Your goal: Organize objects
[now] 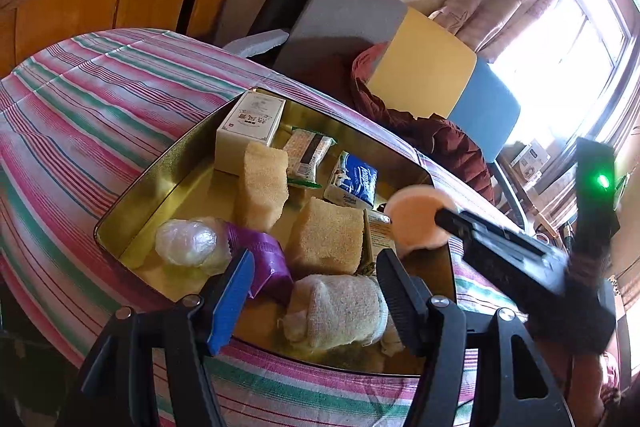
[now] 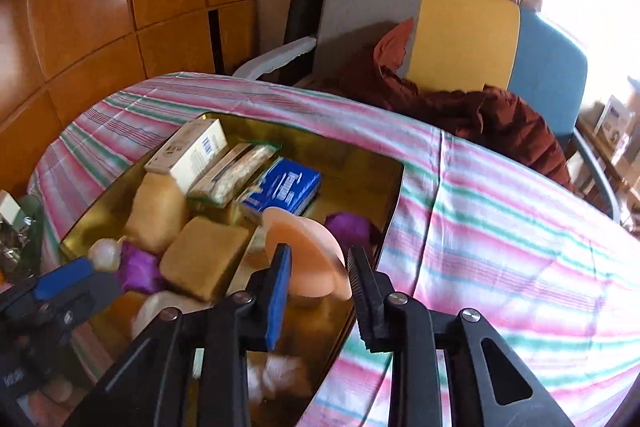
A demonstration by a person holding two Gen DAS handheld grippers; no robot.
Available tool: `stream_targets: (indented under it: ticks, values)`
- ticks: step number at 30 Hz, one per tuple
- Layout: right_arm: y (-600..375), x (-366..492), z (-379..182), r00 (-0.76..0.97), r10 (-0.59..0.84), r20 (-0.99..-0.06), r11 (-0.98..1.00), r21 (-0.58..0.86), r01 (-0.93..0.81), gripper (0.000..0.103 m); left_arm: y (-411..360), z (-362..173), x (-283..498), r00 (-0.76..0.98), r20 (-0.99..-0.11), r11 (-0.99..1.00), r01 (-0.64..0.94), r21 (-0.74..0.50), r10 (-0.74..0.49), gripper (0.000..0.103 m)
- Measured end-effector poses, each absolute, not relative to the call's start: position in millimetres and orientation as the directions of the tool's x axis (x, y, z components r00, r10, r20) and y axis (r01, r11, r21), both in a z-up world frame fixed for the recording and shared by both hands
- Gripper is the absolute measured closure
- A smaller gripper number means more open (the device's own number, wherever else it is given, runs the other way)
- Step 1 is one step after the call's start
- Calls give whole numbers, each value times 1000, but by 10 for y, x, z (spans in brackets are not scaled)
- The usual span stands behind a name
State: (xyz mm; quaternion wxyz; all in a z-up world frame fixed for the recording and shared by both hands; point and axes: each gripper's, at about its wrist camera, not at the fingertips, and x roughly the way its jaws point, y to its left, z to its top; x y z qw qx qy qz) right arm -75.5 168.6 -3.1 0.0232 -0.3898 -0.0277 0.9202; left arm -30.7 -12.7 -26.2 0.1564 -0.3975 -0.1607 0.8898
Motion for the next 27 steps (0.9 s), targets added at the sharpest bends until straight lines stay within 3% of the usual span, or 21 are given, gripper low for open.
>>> stream_targets:
  ticks: [4, 9, 17, 21, 27]
  values:
    - [1894, -991, -21, -692, 68, -719, -996, -10, -87, 70, -108, -229, -300, -625, -678, -910, -141, -390, 387, 39]
    - [2056, -798, 107, -726, 24, -687, -986, 105, -131, 53, -132, -195, -284, -634, -686, -921, -116, -373, 358, 39]
    - [1966, -521, 217, -736, -53, -675, -980, 178, -92, 46, -44, -115, -253, -643, -718, -960, -100, -263, 264, 39]
    - [1837, -406, 235, -725, -92, -683, -980, 191, -56, 29, -53, -32, -205, -676, -707, -977, -96, -192, 206, 39]
    - [1584, -289, 246, -715, -31, -699, -994, 98, -53, 10, -144, 114, -191, -715, -687, -991, -66, -120, 131, 39]
